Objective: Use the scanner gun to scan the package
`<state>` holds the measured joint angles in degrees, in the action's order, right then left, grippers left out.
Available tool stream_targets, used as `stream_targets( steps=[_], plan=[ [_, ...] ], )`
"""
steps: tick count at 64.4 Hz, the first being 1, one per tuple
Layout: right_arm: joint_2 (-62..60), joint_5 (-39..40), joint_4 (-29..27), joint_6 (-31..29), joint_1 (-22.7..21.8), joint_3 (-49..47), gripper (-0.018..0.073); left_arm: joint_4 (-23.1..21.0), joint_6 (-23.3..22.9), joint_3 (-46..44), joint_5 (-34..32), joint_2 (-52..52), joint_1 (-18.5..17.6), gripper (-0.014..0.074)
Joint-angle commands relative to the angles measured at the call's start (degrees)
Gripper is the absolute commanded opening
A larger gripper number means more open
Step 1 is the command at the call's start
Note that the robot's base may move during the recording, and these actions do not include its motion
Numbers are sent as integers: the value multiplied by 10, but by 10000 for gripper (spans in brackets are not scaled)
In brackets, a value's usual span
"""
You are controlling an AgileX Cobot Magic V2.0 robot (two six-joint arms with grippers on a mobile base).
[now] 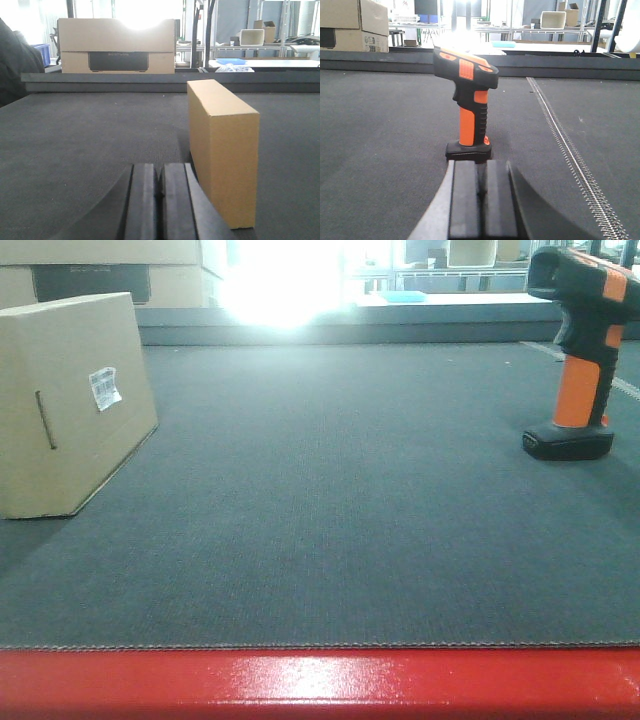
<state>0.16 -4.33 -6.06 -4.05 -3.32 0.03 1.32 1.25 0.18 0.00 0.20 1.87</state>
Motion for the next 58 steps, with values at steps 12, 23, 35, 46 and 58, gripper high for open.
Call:
stream_targets(
  steps=[12, 23, 35, 46, 58],
  plan=[
    [-2, 10, 3, -1, 5, 0, -153, 1, -4, -2, -10, -2, 1, -111],
    [-2, 10, 3, -1, 19, 0, -153, 1, -4, -2, -10, -2, 1, -111],
    [-2, 10, 3, -1, 19, 0, -153, 1, -4, -2, -10, -2, 1, -111],
    [-2, 10, 3, -1, 19, 0, -153, 1, -4, -2, -10, -2, 1, -111],
    [-2, 10, 3, -1, 19, 0, -153, 1, -4, -2, -10, -2, 1, -111]
  ],
)
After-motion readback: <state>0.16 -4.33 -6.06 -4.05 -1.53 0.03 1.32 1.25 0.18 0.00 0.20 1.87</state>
